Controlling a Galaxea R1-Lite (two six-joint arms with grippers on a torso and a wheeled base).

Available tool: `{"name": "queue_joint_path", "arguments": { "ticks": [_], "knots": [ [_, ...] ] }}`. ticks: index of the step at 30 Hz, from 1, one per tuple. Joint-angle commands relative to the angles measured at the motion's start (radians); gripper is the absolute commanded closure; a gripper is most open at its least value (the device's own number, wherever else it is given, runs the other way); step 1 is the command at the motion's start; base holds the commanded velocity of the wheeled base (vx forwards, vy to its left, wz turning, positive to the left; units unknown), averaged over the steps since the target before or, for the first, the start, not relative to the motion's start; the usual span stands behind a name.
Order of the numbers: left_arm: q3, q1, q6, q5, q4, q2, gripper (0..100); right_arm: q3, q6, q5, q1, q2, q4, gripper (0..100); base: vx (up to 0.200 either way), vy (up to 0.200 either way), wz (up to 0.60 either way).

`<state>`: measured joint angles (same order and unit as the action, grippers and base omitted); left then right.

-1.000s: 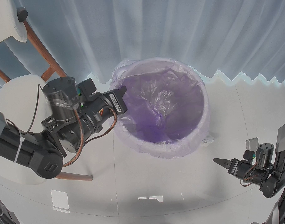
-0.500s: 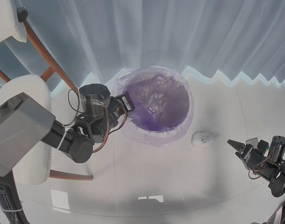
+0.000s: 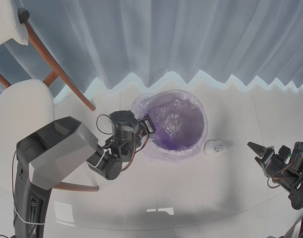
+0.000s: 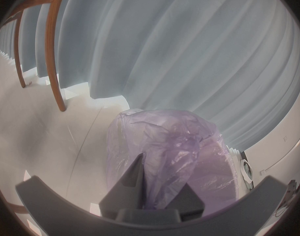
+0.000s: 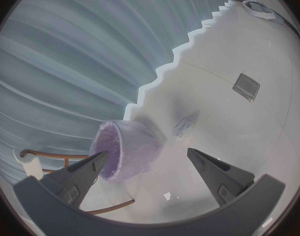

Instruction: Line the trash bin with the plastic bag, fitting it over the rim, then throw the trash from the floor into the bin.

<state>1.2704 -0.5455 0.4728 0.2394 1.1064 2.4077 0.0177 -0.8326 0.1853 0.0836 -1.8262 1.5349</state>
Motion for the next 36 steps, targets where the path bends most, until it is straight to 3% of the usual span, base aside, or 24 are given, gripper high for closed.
{"name": "queue_joint_path", "arguments": {
  "ticks": [1,6,7,19,25,27,28,36],
  "knots": [
    [0.006,-0.008,0.001,0.006,0.006,0.056,100,-0.016,-0.002,0.0,0.002,0.002,-0.006,0,0.0,0.0,0.0],
    [0.006,-0.01,0.001,0.008,0.004,0.057,100,-0.016,0.0,-0.021,0.008,0.002,-0.006,0,0.0,0.0,0.0],
    [0.004,-0.01,0.001,0.008,0.006,0.057,0,-0.016,-0.002,-0.027,0.01,0.002,-0.006,0,0.0,0.0,0.0],
    [-0.034,-0.04,0.017,0.04,0.069,-0.009,0,-0.016,-0.02,-0.043,0.013,0.001,-0.029,0,0.0,0.0,0.0],
    [-0.203,-0.073,0.006,0.04,0.047,-0.191,0,-0.018,-0.017,-0.047,0.013,0.022,-0.041,0,0.0,0.0,0.0],
    [-0.203,-0.073,0.006,0.04,0.047,-0.191,0,-0.018,-0.017,-0.047,0.013,0.022,-0.041,0,0.0,0.0,0.0],
    [-0.307,-0.085,0.004,0.043,0.027,-0.308,0,-0.018,-0.014,-0.046,0.013,0.041,-0.062,0,0.0,0.0,0.0],
    [-0.528,-0.086,0.004,0.064,0.026,-0.604,0,-0.018,-0.01,-0.046,0.016,0.065,-0.168,0,0.0,0.0,0.0]
  ]
}}
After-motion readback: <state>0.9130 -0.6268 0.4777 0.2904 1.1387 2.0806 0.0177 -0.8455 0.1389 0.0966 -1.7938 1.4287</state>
